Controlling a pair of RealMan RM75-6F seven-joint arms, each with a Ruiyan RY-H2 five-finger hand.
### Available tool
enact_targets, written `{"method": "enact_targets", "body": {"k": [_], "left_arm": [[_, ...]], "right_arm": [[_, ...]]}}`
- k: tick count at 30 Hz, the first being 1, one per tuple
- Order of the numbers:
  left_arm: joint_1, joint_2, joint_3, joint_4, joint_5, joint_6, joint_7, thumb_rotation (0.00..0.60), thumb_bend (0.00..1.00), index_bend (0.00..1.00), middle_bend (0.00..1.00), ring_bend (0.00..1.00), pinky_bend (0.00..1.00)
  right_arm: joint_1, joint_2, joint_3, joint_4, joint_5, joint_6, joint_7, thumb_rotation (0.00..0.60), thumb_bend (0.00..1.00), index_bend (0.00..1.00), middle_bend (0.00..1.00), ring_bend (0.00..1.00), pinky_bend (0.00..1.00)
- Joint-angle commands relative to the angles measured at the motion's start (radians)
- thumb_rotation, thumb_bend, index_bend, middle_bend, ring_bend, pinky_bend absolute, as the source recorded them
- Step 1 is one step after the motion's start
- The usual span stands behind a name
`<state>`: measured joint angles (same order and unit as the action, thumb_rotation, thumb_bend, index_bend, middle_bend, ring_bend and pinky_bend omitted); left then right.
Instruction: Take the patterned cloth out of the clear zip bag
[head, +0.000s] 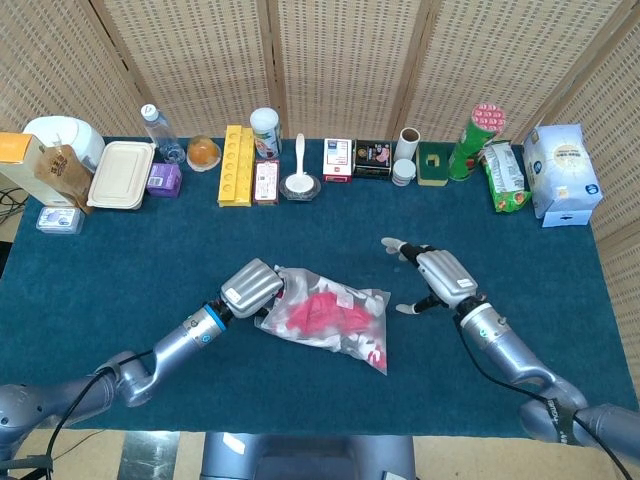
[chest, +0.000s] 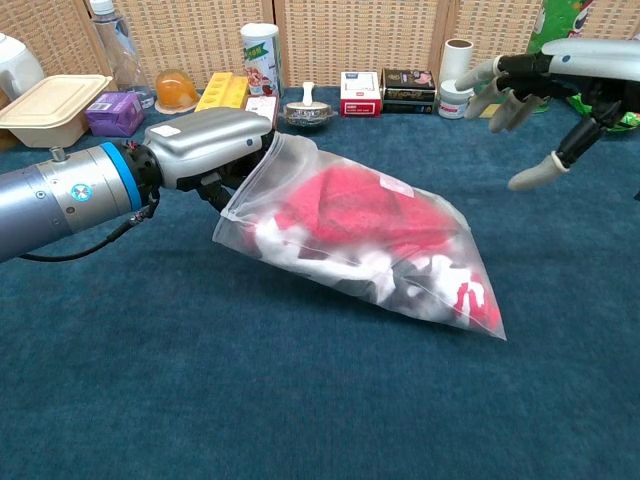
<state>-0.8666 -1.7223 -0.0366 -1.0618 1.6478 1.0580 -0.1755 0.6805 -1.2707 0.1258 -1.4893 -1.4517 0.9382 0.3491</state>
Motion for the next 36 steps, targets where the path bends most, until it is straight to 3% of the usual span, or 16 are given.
{"method": "enact_targets", "body": {"k": [1, 10, 18, 26, 36], "left_arm": [[-0.01, 0.028, -0.004, -0.045, -0.013, -0.027, 0.009, 0.6, 0.41, 0.9, 1.0, 1.0, 1.0], [-0.037, 0.115, -0.012, -0.195, -0.082, -0.15, 0.081, 0.6, 0.41, 0.9, 1.0, 1.0, 1.0], [-0.07, 0.197, -0.046, -0.319, -0.195, -0.281, 0.14, 0.6, 0.41, 0.9, 1.0, 1.0, 1.0], [-0.113, 0.257, -0.087, -0.419, -0.35, -0.411, 0.194, 0.6, 0.41, 0.9, 1.0, 1.0, 1.0], [-0.145, 0.276, -0.094, -0.467, -0.466, -0.443, 0.281, 0.6, 0.41, 0.9, 1.0, 1.0, 1.0]], "right_arm": [[-0.026, 0.035, -0.084, 0.063, -0.163, 0.085, -0.027, 0.6, 0.11, 0.18, 0.3, 0.35, 0.28], [-0.053, 0.024, -0.184, 0.188, -0.349, 0.216, -0.025, 0.6, 0.09, 0.29, 0.42, 0.49, 0.4], [-0.068, -0.016, -0.236, 0.272, -0.449, 0.309, -0.049, 0.6, 0.09, 0.34, 0.49, 0.58, 0.47], [-0.077, -0.079, -0.255, 0.371, -0.512, 0.401, -0.072, 0.6, 0.08, 0.37, 0.55, 0.68, 0.57], [-0.081, -0.164, -0.257, 0.526, -0.565, 0.529, -0.106, 0.6, 0.04, 0.37, 0.63, 0.78, 0.68]]}}
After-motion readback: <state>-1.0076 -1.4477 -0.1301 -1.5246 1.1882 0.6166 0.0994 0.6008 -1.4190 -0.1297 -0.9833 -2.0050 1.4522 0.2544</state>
